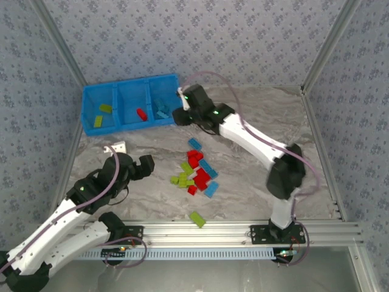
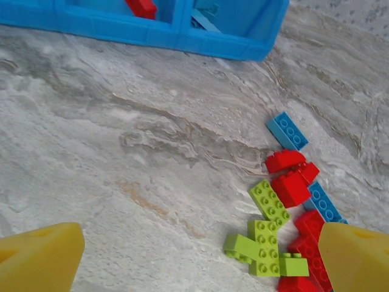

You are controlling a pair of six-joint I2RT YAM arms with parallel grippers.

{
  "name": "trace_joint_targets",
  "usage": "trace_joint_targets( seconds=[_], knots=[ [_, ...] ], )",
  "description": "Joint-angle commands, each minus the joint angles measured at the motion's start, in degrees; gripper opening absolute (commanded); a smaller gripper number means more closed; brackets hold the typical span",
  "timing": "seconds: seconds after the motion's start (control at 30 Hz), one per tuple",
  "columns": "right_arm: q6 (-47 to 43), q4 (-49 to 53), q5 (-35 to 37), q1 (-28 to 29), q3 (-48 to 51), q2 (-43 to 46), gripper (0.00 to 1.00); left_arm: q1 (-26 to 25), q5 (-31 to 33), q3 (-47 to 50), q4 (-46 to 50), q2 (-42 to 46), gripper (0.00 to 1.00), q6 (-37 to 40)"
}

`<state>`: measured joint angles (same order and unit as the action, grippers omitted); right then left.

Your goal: Sort the legos into containers by color

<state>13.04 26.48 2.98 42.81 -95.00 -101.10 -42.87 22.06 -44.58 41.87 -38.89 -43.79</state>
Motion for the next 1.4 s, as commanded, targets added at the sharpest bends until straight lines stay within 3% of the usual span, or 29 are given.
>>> trace_joint_targets(
  seconds=[0.0, 0.2, 0.43, 0.63, 0.97, 1.17, 1.37],
  knots=[
    [2.7, -0.1, 1.2, 0.5, 13.1, 10.6, 0.49, -0.1, -4.8, -0.6, -5.7, -3.2, 0.99, 2.4],
    [12.5, 1.8, 6.1, 0.6, 33.9, 28.0, 0.55, 1.4, -23.1, -3.7, -15.6, -19.3, 0.93, 12.8],
    [17.3, 5.6, 9.0, 0.7, 40.9, 38.0, 0.73, 2.2, -23.0, -16.8, -19.3, -46.3, 0.91, 11.7],
    [17.9, 7.5, 11.0, 0.3, 42.1, 41.0, 0.77, 2.2, -20.2, -25.8, -19.6, -60.7, 0.92, 6.1],
    [18.3, 7.6, 11.4, 0.1, 42.7, 41.4, 0.79, 4.0, -22.7, -26.8, -21.2, -70.1, 0.77, 5.7],
    [18.8, 7.4, 11.3, 0.0, 43.0, 41.2, 0.8, 6.2, -22.6, -23.3, -22.3, -70.4, 0.66, 5.5],
    [19.6, 7.2, 11.2, 0.1, 42.9, 41.1, 0.8, 6.9, -18.6, -19.5, -20.5, -67.6, 0.58, 5.5]
  ],
)
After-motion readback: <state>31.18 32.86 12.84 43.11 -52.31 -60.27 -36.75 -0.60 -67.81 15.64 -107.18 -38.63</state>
